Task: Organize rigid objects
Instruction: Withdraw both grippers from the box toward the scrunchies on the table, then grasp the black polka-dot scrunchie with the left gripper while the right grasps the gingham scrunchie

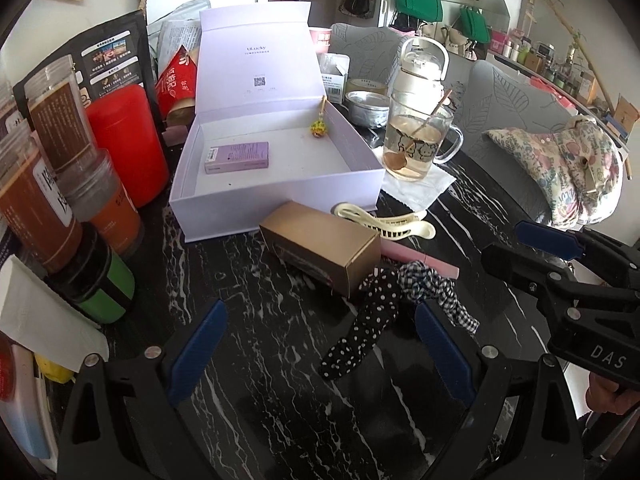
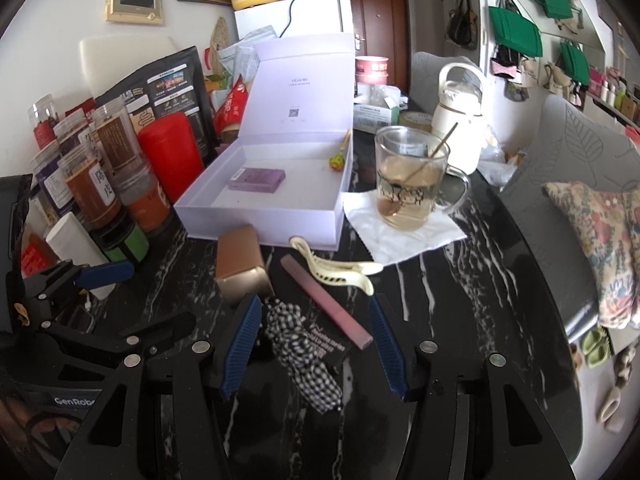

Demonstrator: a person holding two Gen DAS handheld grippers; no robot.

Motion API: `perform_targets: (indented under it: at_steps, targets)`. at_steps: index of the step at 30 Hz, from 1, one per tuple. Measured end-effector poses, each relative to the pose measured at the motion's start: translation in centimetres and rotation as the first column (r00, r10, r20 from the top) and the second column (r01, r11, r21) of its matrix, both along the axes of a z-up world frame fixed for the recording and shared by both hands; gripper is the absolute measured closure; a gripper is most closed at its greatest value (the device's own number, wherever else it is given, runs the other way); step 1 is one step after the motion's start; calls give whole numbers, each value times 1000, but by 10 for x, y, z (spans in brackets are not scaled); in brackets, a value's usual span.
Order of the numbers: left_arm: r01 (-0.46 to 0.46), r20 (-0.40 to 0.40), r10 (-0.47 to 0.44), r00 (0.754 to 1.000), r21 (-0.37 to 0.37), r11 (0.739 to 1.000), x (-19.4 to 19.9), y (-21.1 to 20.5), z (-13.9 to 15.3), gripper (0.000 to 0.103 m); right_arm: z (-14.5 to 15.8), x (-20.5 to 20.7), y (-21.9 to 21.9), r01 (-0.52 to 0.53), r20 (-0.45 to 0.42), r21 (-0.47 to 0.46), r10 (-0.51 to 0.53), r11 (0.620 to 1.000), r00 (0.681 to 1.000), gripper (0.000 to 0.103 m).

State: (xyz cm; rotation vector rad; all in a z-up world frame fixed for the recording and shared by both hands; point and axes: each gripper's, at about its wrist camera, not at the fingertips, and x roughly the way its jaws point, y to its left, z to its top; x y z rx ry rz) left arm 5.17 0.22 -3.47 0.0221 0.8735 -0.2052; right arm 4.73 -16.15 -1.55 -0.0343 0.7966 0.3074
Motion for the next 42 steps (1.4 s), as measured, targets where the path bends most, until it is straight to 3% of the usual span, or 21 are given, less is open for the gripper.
perform_targets:
  at_steps: [22, 27, 32, 34, 38, 42]
  targets:
    - [86, -90, -83, 992, 23, 996, 10, -15, -52, 10, -64, -2, -7, -3, -125, -18, 1, 1000, 992, 47]
    - [94, -127, -98, 987, -38, 995, 20, -11, -61, 16, -74, 5, -9, -21, -171, 24, 25, 999, 985, 47]
    - [90, -142, -99, 985, -72, 993, 27, -7, -67, 35, -78, 7, -7, -47, -196, 58, 58, 997, 979, 56]
    - [106, -129, -116, 985, -78, 991, 26, -9, -67, 49, -79, 6, -5, -66, -198, 69, 79, 995, 977, 67]
    - [131, -124, -140, 982, -76, 989, 26, -15, -67, 70, -78, 2, -4, -89, -184, 87, 104, 992, 977, 74]
    - [149, -106, -151, 983, -25, 989, 18, -23, -64, 76, -76, -5, -7, -91, -173, 90, 105, 992, 979, 79]
